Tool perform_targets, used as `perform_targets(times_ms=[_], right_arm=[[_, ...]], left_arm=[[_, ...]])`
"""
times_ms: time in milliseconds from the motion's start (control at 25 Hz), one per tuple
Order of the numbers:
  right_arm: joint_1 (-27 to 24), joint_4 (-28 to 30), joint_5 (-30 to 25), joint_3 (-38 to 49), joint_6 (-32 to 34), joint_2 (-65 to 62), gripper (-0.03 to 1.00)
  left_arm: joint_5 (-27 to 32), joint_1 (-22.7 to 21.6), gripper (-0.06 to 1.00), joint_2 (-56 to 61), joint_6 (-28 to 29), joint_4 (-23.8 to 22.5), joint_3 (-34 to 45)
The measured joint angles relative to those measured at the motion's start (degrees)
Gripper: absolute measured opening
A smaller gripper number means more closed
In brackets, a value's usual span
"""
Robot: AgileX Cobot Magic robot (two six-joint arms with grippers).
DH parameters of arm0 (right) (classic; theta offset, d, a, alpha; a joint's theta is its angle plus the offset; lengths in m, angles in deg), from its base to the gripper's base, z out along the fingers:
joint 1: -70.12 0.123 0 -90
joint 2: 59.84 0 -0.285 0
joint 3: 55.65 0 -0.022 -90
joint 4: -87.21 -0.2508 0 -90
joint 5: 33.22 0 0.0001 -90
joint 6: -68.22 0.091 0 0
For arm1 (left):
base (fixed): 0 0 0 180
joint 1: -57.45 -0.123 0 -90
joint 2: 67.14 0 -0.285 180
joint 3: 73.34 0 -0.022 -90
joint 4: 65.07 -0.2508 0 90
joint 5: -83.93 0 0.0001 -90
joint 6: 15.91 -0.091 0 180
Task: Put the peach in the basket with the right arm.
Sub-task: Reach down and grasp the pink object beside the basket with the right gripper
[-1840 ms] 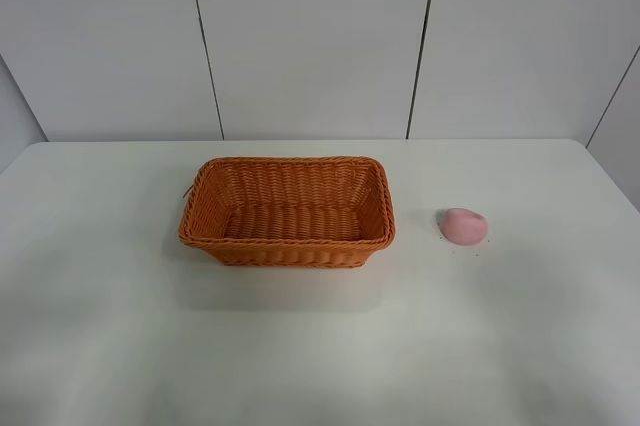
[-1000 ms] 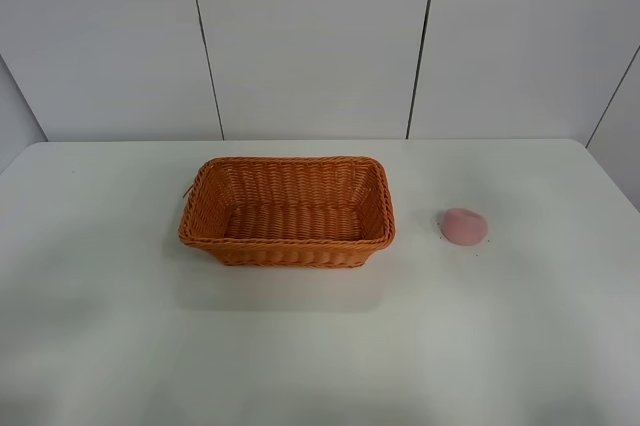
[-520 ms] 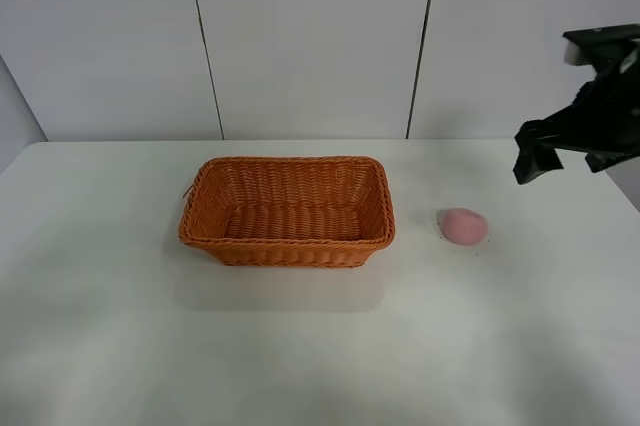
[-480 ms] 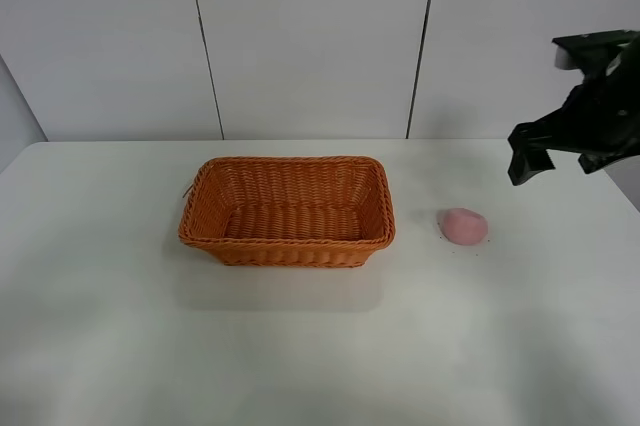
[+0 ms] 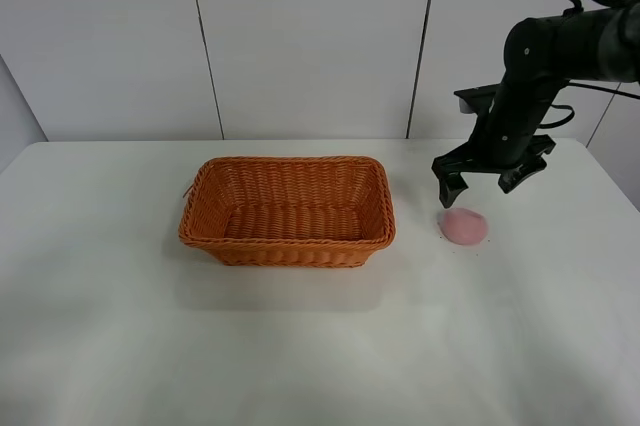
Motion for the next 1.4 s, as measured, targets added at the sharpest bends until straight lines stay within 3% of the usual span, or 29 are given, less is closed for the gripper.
perform_targets(times_ms=[480,1000,1400], right_arm=[[-4.08,-2.41,1.71,-1.59,0.06,5.6,0.69],[-4.08,-5.02,6.76,-1.59,-0.7,7.67,0.69],[-4.08,-5.16,7.44,-1.59,-0.21,11.46,0.69]], left_arm=[[0.0,0.0,0.98,0.0,0.0,0.0,0.0],[0.0,0.0,0.98,0.0,0.0,0.0,0.0],[0.0,0.0,0.98,0.0,0.0,0.0,0.0]])
